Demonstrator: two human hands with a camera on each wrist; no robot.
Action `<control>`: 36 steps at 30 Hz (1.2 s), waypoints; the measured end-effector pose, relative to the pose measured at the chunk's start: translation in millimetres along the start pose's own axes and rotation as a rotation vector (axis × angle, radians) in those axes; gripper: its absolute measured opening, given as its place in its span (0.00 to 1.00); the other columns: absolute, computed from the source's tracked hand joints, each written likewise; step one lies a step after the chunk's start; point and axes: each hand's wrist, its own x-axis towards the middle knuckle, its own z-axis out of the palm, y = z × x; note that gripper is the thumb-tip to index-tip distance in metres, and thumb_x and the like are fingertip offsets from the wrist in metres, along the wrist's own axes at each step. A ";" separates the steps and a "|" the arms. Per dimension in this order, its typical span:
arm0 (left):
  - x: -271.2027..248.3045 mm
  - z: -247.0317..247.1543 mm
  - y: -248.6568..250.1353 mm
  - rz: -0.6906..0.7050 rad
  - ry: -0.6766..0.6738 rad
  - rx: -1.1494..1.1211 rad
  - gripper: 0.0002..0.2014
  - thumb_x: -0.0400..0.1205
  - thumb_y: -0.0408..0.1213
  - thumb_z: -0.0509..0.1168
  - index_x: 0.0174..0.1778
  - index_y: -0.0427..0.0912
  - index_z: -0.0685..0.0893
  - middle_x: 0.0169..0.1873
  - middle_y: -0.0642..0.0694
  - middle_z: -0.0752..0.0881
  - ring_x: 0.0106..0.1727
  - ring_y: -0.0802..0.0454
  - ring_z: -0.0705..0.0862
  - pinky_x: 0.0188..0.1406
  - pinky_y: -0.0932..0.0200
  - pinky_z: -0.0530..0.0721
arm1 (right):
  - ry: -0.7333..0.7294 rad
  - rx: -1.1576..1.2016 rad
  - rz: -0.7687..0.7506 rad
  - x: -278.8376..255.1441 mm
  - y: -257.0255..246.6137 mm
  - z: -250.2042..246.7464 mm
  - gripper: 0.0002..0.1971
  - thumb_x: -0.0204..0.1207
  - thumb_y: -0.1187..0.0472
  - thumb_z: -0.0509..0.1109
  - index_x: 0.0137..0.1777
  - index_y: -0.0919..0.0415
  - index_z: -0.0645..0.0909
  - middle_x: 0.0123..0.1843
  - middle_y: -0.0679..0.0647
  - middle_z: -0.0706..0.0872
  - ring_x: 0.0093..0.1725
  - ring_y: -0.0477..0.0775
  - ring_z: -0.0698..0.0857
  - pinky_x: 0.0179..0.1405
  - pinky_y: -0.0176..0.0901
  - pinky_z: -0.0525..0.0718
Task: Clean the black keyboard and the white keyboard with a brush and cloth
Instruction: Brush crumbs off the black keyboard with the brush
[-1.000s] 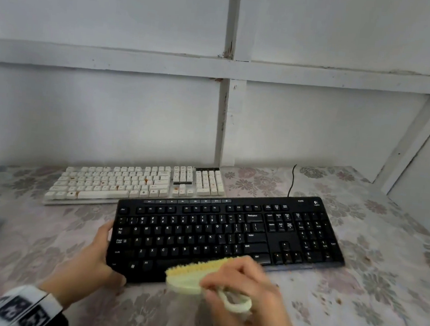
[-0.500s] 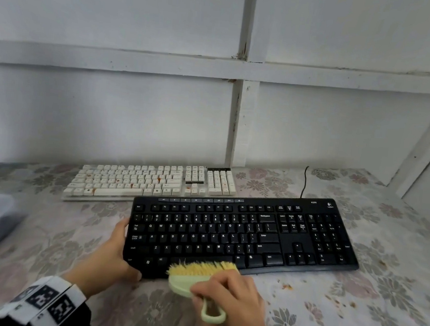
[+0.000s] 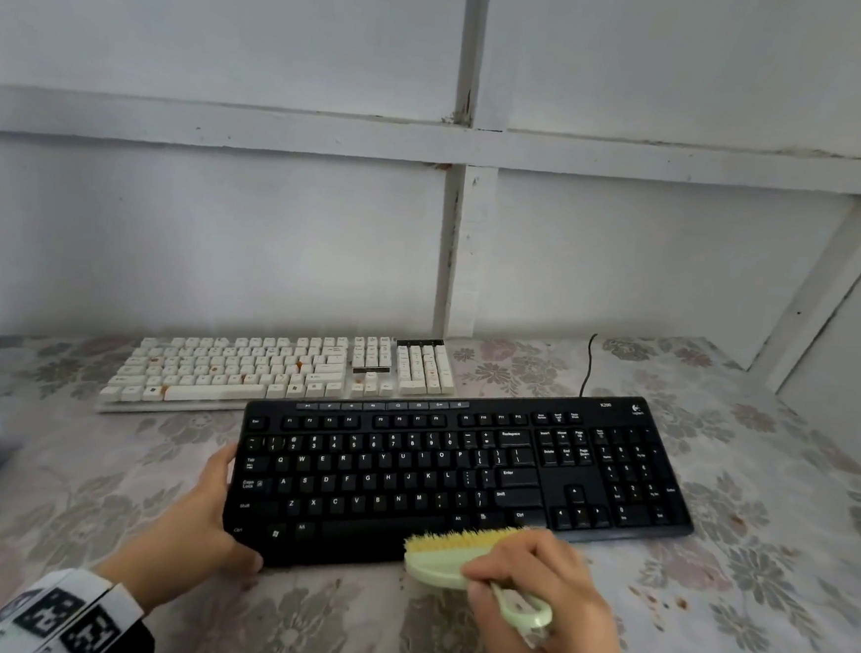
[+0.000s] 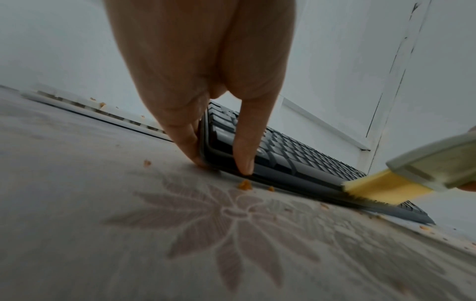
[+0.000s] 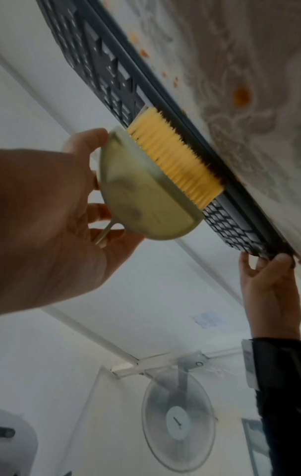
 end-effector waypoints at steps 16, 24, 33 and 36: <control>7.1 -0.8 -9.9 -0.001 0.005 -0.087 0.55 0.53 0.20 0.73 0.68 0.66 0.55 0.52 0.42 0.85 0.52 0.44 0.85 0.50 0.45 0.84 | 0.009 0.221 0.265 11.6 34.2 -56.1 0.14 0.65 0.68 0.77 0.34 0.44 0.87 0.38 0.42 0.85 0.43 0.45 0.83 0.42 0.28 0.78; 10.3 -0.8 -11.5 0.001 0.003 -0.103 0.56 0.52 0.19 0.73 0.68 0.66 0.54 0.51 0.41 0.85 0.51 0.42 0.85 0.49 0.45 0.83 | 0.063 0.299 0.306 18.5 45.6 -88.6 0.21 0.65 0.83 0.72 0.31 0.53 0.87 0.36 0.48 0.84 0.41 0.46 0.83 0.40 0.26 0.77; 7.6 -1.9 -7.7 -0.015 -0.006 -0.089 0.58 0.51 0.20 0.74 0.71 0.64 0.54 0.49 0.40 0.86 0.48 0.42 0.86 0.44 0.49 0.84 | 0.123 0.207 0.350 17.5 68.8 -113.1 0.19 0.65 0.82 0.72 0.33 0.54 0.87 0.37 0.48 0.85 0.41 0.44 0.83 0.41 0.22 0.76; 9.2 -1.2 -9.0 -0.018 -0.013 -0.092 0.59 0.56 0.13 0.73 0.76 0.58 0.53 0.51 0.41 0.85 0.50 0.44 0.85 0.44 0.50 0.82 | 0.113 0.244 0.338 16.8 66.7 -113.8 0.19 0.65 0.83 0.72 0.32 0.56 0.87 0.36 0.50 0.84 0.41 0.46 0.83 0.40 0.25 0.77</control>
